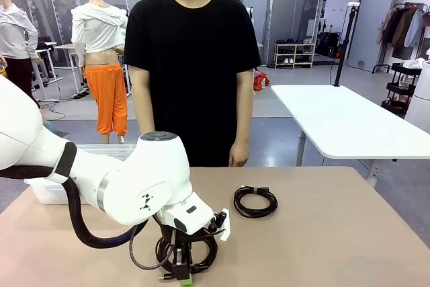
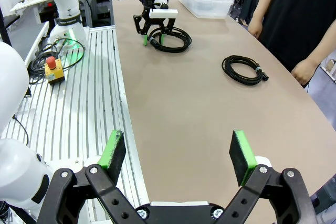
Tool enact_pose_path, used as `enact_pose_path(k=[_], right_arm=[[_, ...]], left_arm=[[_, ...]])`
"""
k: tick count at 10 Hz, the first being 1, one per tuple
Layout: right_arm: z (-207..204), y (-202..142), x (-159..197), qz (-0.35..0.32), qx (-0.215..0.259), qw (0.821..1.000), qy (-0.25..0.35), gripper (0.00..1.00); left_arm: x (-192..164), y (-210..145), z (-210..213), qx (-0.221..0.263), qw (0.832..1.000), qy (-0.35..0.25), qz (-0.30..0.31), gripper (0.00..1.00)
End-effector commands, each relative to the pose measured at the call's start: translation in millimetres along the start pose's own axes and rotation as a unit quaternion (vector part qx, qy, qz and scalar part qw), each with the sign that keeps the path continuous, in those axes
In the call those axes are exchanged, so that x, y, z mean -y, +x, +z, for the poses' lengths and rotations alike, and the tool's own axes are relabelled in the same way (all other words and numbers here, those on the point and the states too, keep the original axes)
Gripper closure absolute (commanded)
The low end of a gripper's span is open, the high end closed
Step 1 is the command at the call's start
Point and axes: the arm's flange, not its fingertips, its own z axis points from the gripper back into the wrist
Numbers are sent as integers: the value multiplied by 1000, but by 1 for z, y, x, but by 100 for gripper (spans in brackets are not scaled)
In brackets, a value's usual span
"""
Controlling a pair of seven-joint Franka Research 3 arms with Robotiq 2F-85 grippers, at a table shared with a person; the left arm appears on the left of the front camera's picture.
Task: Organize and store the cables.
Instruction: Place the USB Extension Cable into the Organizing box.
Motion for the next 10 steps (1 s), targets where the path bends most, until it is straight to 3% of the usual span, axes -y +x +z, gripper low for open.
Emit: enact_pose_path(k=[1,2,5,10], right_arm=[[3,3,1,7,7,1000,-2,0],[3,3,1,7,7,1000,-2,0],[3,3,1,7,7,1000,-2,0],[3,3,1,7,7,1000,-2,0]], left_arm=[[6,-1,-3,-12,1000,0,5,100],[6,-2,-3,-13,1000,-1,5,97],[8,-2,7,-6,1000,3,-5,100],[14,-23,110,27,995,20,-99,100]])
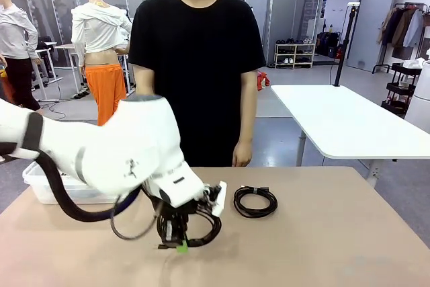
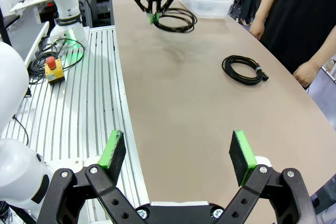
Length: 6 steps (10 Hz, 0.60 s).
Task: Organize and store the cables.
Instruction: Place the USB Extension Cable into the Organizing box.
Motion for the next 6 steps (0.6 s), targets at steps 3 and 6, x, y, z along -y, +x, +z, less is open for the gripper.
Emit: enact_pose_path(k=[3,6], right_arm=[[3,3,1,7,7,1000,-2,0],[3,3,1,7,7,1000,-2,0]], left_arm=[[2,-21,44,-3,999,13,-36,100],[-4,-17,37,7,1000,10,-15,100]])
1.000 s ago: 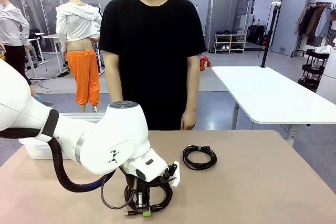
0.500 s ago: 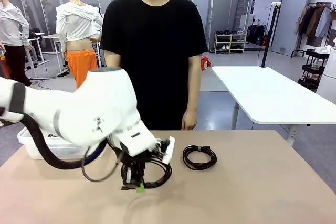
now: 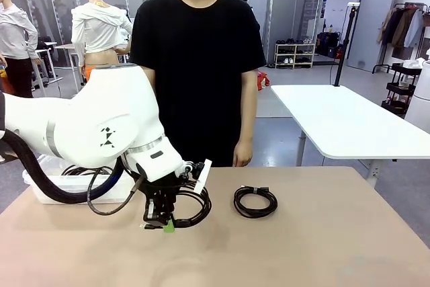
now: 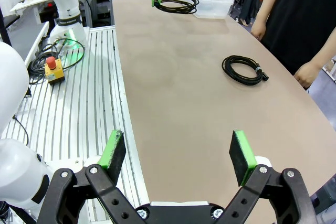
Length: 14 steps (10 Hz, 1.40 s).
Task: Organize and store the cables.
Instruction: Place the USB Extension Cable into the Organizing box.
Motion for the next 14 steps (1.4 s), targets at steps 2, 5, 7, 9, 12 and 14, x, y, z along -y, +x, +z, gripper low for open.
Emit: enact_pose_path(k=[2,5,7,9,12,14], right_arm=[[2,2,1,7,7,1000,-2,0],[2,2,1,7,7,1000,-2,0],[2,2,1,7,7,1000,-2,0],[2,2,1,7,7,1000,-2,0],[2,2,1,7,7,1000,-2,0],[2,2,1,7,7,1000,-2,0]], left_arm=[[0,3,-3,2,1000,3,4,100],[-29,-35,33,-11,1000,20,-14,86],[-46,-94,73,-7,999,49,14,86],[-72,-178,96,-11,996,79,29,86],[-105,-296,120,-34,996,56,62,86],[-143,-339,112,-3,992,44,117,86]])
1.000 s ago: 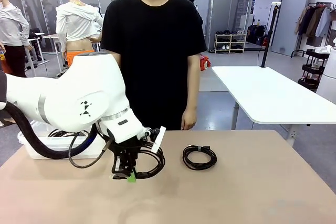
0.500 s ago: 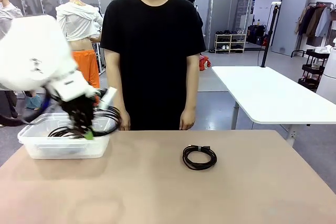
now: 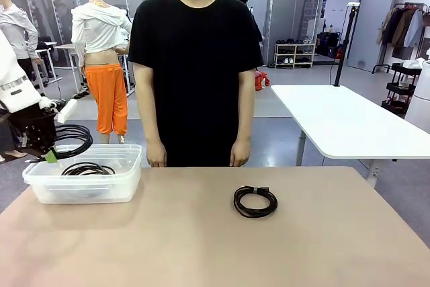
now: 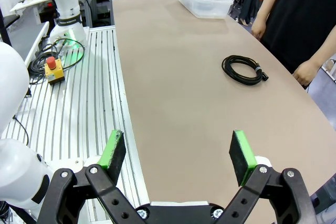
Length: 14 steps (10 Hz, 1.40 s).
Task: Organize and store the cables.
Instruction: Place the USB Extension Cable into the Organizing box.
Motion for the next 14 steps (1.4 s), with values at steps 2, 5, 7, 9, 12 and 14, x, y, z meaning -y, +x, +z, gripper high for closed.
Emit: enact_pose_path(k=[2,5,7,9,12,14], right_arm=[[2,2,2,7,7,1000,-1,0],[2,2,2,7,7,1000,-1,0],[2,2,2,7,7,1000,-1,0],[2,2,2,7,7,1000,-1,0],[2,2,2,7,7,1000,-1,0],[2,2,2,7,7,1000,-1,0]], left_arm=[[-63,1,-32,0,998,-48,44,86],[-97,-3,-68,0,993,-95,66,86],[-103,-3,-76,0,991,-103,80,78],[-104,0,-73,8,992,-95,81,52],[-99,2,-72,1,992,-93,86,7],[-94,4,-71,-5,992,-86,91,0]])
